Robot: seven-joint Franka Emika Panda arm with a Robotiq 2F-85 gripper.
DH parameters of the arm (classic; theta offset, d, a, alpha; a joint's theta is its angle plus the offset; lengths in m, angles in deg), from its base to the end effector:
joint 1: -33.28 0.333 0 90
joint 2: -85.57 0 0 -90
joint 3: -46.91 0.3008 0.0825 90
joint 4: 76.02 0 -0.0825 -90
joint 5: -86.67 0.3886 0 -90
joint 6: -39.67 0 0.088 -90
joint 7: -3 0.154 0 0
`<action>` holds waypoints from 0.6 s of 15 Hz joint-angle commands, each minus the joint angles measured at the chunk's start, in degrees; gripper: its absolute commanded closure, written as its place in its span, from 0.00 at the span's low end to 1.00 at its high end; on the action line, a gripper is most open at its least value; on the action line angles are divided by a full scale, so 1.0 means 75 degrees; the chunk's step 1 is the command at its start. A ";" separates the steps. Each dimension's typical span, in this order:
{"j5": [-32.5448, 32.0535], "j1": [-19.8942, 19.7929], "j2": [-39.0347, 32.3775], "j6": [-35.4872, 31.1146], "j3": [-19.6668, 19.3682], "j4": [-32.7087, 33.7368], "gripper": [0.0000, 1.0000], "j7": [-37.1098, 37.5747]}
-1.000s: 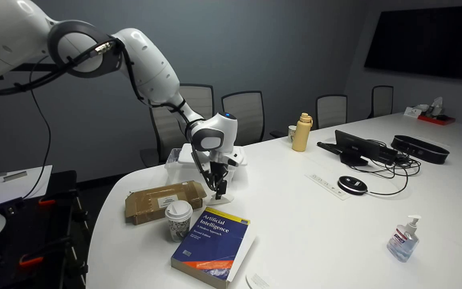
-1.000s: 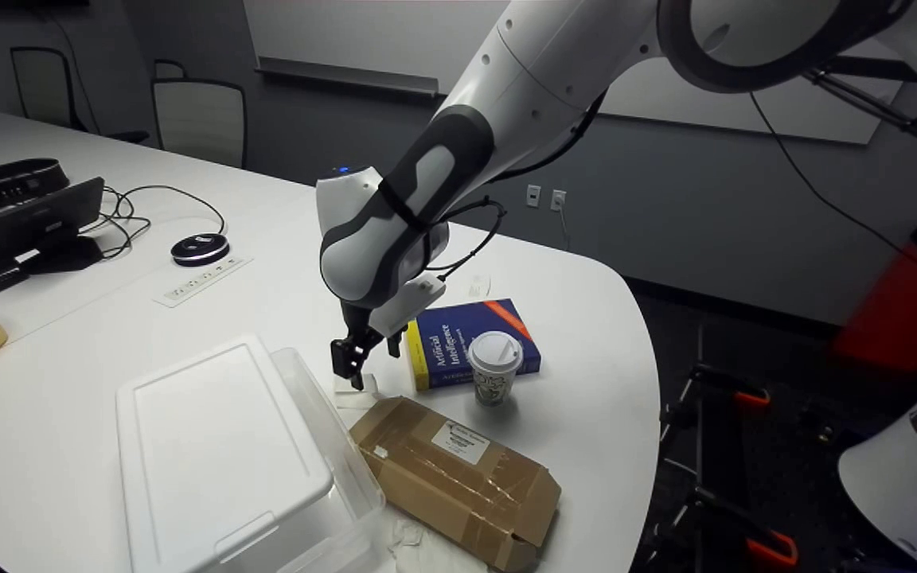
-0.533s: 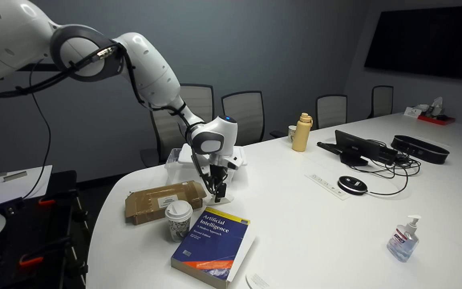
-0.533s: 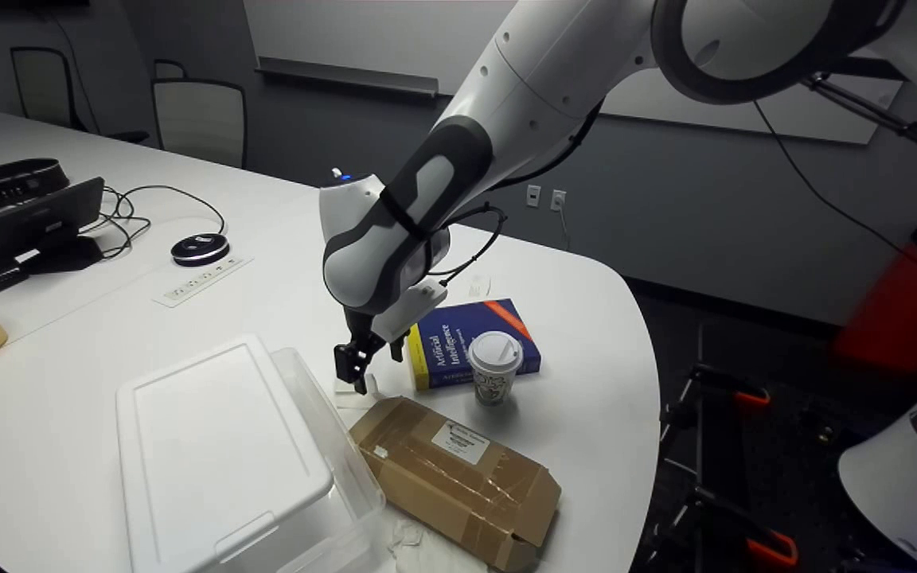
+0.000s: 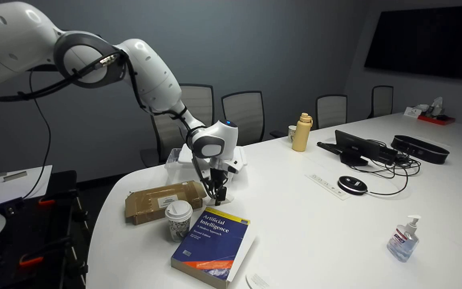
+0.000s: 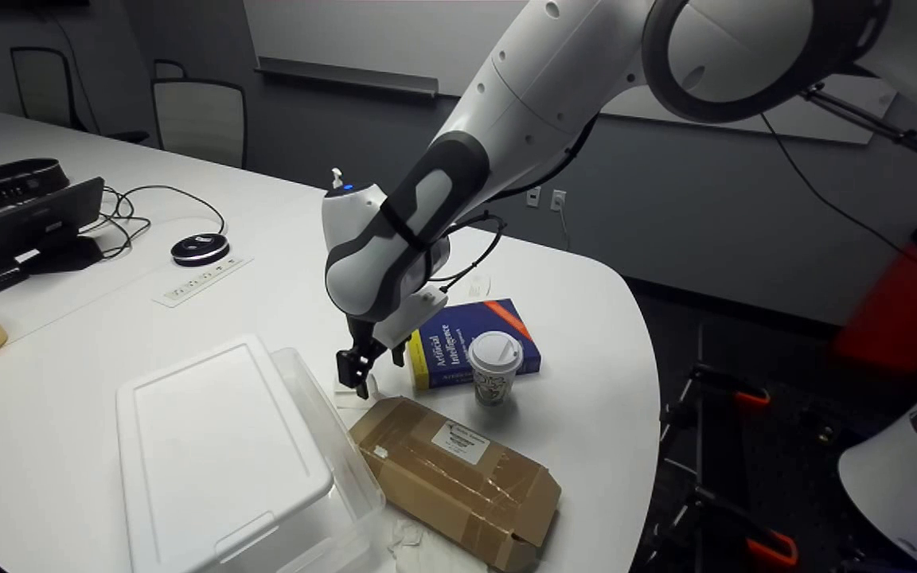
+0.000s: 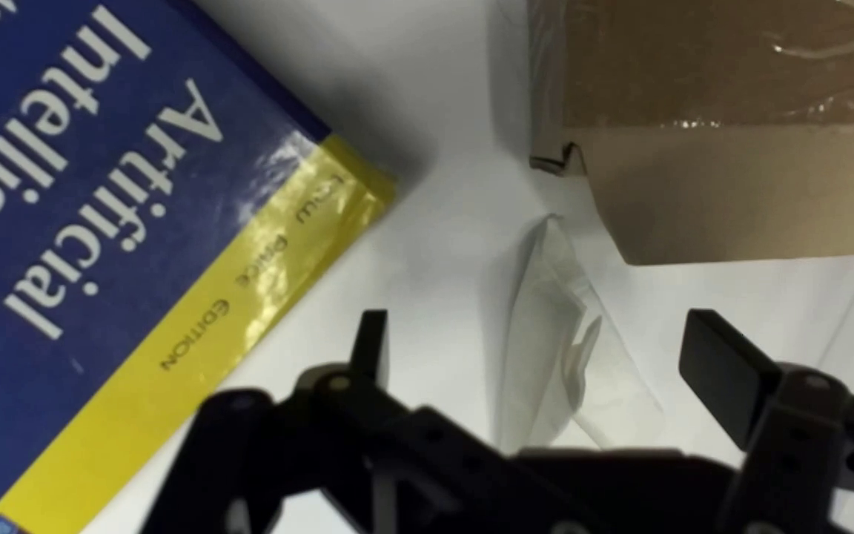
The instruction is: Move the white paper to the front closer to the cardboard box
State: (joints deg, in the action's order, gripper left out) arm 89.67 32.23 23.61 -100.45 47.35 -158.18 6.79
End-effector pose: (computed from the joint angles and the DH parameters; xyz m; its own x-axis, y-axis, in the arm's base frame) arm 0.6759 -0.0059 -0.0246 0.9901 -0.1202 -0.0730 -0.1228 -0.9919 -0.0327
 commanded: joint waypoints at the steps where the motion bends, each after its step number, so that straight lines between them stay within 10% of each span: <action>1: 0.0066 -0.0004 -0.0187 0.0129 0.0039 0.0371 0.00 -0.0025; 5: 0.0062 0.0004 -0.0301 0.0148 0.0029 0.0580 0.00 -0.0007; 9: 0.0049 -0.0005 -0.0372 0.0129 0.0043 0.0664 0.41 -0.0060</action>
State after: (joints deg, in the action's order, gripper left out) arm 89.67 32.26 21.69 -100.44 47.35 -154.96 6.79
